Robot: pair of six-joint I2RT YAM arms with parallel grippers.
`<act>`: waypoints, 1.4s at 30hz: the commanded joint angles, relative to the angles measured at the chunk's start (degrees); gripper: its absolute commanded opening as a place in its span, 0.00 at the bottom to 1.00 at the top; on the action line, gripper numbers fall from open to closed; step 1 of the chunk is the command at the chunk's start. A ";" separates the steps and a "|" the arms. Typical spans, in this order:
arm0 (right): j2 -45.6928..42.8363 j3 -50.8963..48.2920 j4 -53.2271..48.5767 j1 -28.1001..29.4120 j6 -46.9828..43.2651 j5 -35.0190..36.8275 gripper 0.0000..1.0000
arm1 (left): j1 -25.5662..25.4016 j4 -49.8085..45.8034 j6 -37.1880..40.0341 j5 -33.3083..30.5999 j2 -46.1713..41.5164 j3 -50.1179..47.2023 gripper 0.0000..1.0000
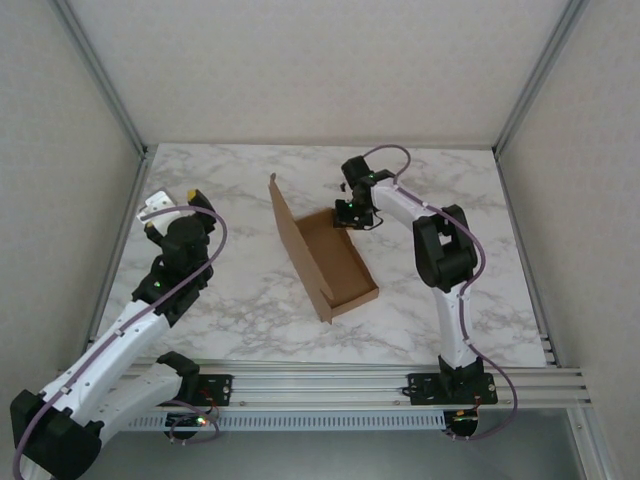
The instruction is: Fold the paper box
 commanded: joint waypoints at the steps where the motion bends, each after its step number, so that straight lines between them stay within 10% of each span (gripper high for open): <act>1: -4.24 -5.19 4.81 -2.06 13.73 1.06 0.24 | 0.19 0.27 -1.68 -2.70 -1.22 -0.78 0.79; 14: -23.29 -37.83 31.01 5.52 60.94 4.38 0.38 | 0.28 0.05 -1.95 -0.43 0.14 -0.20 0.79; 25: -33.03 -33.49 19.90 7.73 8.10 18.46 0.84 | 0.76 0.22 -1.02 3.52 0.27 -0.07 0.79; 32: -16.77 -10.31 2.66 6.59 -19.04 14.62 0.80 | 1.42 -0.15 -0.93 4.64 0.18 0.14 0.80; 42: -2.57 0.95 -0.46 4.91 -21.95 7.67 0.62 | 1.43 0.65 -0.28 4.78 -0.39 -0.78 0.80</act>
